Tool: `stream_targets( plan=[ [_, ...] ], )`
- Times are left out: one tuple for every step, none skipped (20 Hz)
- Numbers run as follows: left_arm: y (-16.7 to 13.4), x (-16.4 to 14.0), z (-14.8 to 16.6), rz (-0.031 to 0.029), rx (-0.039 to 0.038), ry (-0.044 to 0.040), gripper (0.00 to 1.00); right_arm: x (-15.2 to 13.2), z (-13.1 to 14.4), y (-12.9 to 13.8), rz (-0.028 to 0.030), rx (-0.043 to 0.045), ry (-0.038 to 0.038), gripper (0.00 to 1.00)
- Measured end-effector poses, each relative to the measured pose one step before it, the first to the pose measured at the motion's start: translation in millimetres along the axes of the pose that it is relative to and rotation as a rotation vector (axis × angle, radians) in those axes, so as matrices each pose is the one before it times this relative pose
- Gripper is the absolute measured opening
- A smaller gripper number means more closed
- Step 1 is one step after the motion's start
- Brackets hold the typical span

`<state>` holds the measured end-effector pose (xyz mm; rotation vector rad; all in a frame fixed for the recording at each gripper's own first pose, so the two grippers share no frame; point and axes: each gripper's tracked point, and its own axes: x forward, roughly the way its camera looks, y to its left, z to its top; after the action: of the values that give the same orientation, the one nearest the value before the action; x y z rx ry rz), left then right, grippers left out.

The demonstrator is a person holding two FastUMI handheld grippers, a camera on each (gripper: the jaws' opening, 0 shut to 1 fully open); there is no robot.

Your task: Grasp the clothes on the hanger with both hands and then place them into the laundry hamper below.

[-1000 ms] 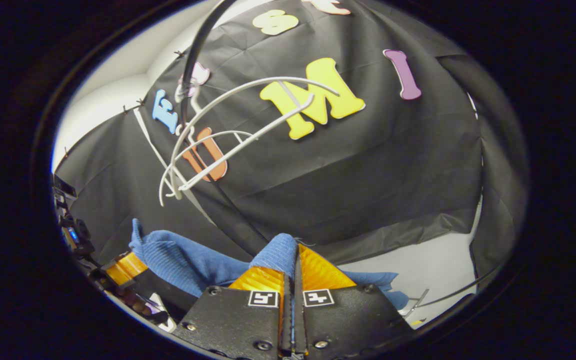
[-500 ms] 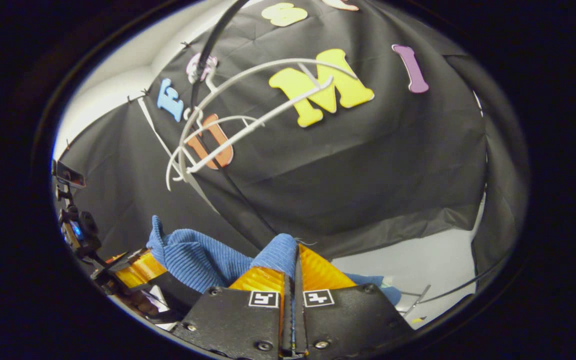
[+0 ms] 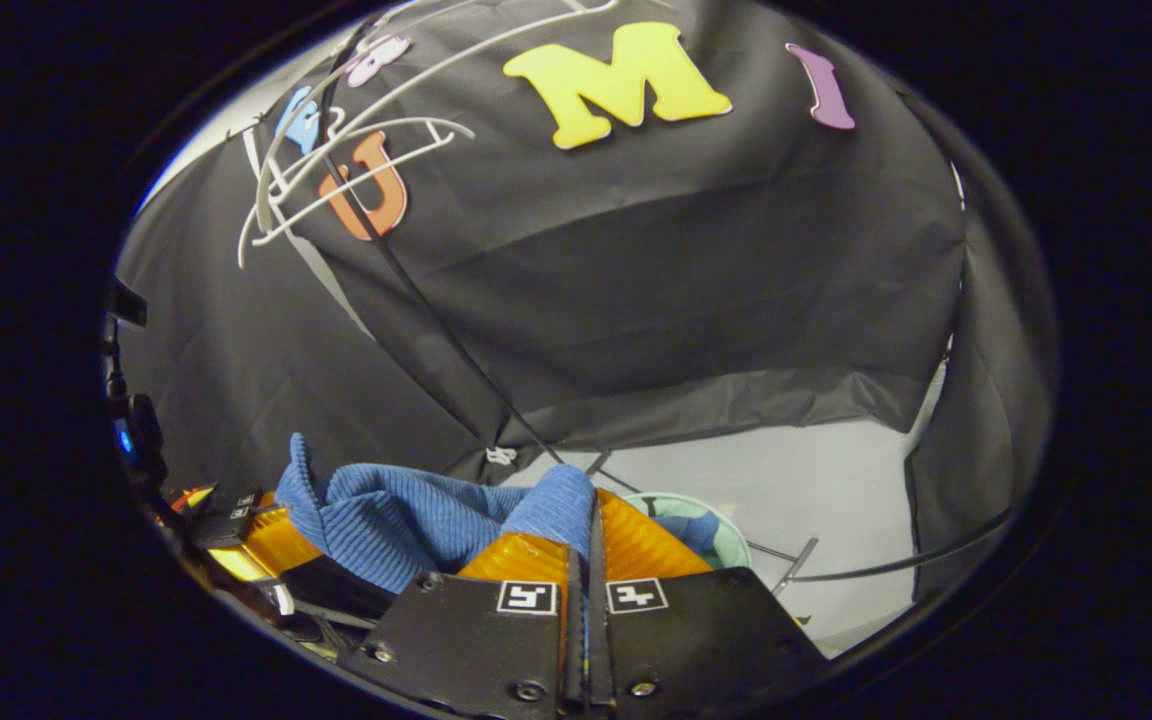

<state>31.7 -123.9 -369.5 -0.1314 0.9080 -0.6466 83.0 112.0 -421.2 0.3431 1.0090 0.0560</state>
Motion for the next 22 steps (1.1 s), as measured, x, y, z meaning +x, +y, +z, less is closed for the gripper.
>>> stream_targets(
  plan=[
    [-0.49, 3.47, -6.35, 0.00429, -0.00377, 0.01490, 0.07, 6.48, -4.56, -3.82, -0.01045, -0.00670, 0.01222, 0.05],
    [-3.00, 4.60, -5.43, 0.00016, -0.00519, 0.01874, 0.01, 6.92, -7.42, -6.35, -0.01308, -0.00528, 0.01724, 0.05],
    [0.31, 4.38, -6.30, 0.00754, -0.00240, 0.01779, 0.02, 6.89, -7.49, -8.84, -0.02332, 0.00475, 0.02101, 0.05],
    [0.66, 3.57, -8.14, 0.00047, -0.00341, 0.02032, 0.02, 7.26, -10.01, -6.54, -0.01791, 0.01520, 0.02589, 0.02],
    [1.18, 4.37, -12.36, 0.00705, -0.00161, 0.02713, 0.02, 7.95, -7.43, -2.53, -0.01565, 0.01933, 0.03011, 0.05],
    [-0.21, 4.60, -11.38, 0.00846, -0.00146, 0.02937, 0.02, 10.42, -8.41, -4.39, -0.01741, 0.01846, 0.03592, 0.05],
    [1.51, 6.25, -11.10, 0.01444, 0.00329, 0.03376, 0.02, 13.71, -9.60, -6.20, -0.01828, 0.01193, 0.03878, 0.05],
    [2.46, 5.14, -11.14, 0.02143, 0.00020, 0.04456, 0.02, 13.61, -10.24, -4.82, -0.01636, 0.00087, 0.04780, 0.06],
    [2.92, 4.60, -13.95, 0.02359, 0.00707, 0.05231, 0.07, 10.43, -11.81, -4.47, -0.01482, 0.00172, 0.05386, 0.06],
    [-0.14, 4.62, -13.44, 0.02603, 0.00579, 0.05001, 0.02, 15.26, -14.94, -3.93, -0.00708, 0.00525, 0.04049, 0.13],
    [0.09, 4.85, -11.53, 0.02155, 0.00729, 0.05615, 0.02, 8.62, -6.29, -3.67, -0.01141, 0.00353, 0.02559, 0.22],
    [-0.17, 5.35, -10.98, 0.02075, 0.00153, 0.05089, 0.03, -1.19, -1.74, -7.67, -0.01163, 0.00348, 0.01202, 0.29],
    [-1.18, 9.26, -8.86, -0.00348, -0.00127, 0.05564, 0.04, -3.36, -4.51, -7.83, -0.01846, -0.00284, 0.01307, 0.34],
    [-4.93, 6.04, -11.67, -0.00950, -0.00406, 0.04662, 0.06, -2.63, -0.83, -5.07, -0.01565, -0.00295, 0.00340, 0.45],
    [-3.34, 0.52, -5.64, -0.01300, -0.00555, 0.02318, 0.10, -2.52, -0.47, -6.44, -0.02373, -0.00446, 0.00120, 0.49],
    [-2.87, 0.94, -3.45, -0.01031, -0.00409, 0.00923, 0.15, -2.10, 0.69, -4.47, -0.01608, -0.00594, -0.00726, 0.59],
    [-0.09, 4.84, -3.77, -0.01121, -0.00236, 0.00396, 0.30, -4.01, 2.90, -5.52, -0.01484, -0.00360, -0.01631, 0.60],
    [0.65, 0.52, -2.20, -0.00160, -0.00061, 0.00117, 0.46, -6.69, 1.36, -5.91, -0.01205, -0.00371, -0.01639, 0.60],
    [2.19, -4.27, 0.39, 0.00064, -0.00066, -0.00655, 0.61, -8.83, 3.36, -3.79, -0.00778, -0.00023, -0.02262, 0.61],
    [6.33, -4.97, 1.13, 0.01064, -0.00507, -0.01041, 0.76, -7.45, 3.59, -3.08, -0.01069, -0.00194, -0.02247, 0.63],
    [3.16, -7.18, 2.05, 0.00855, -0.00967, -0.00719, 0.91, -7.42, 2.64, -3.45, -0.01027, -0.00791, -0.02604, 0.62],
    [3.27, -5.73, 4.17, 0.00978, -0.00961, -0.00905, 1.00, -6.67, 3.48, -3.61, -0.01573, -0.00890, -0.02950, 0.64]
  ],
)
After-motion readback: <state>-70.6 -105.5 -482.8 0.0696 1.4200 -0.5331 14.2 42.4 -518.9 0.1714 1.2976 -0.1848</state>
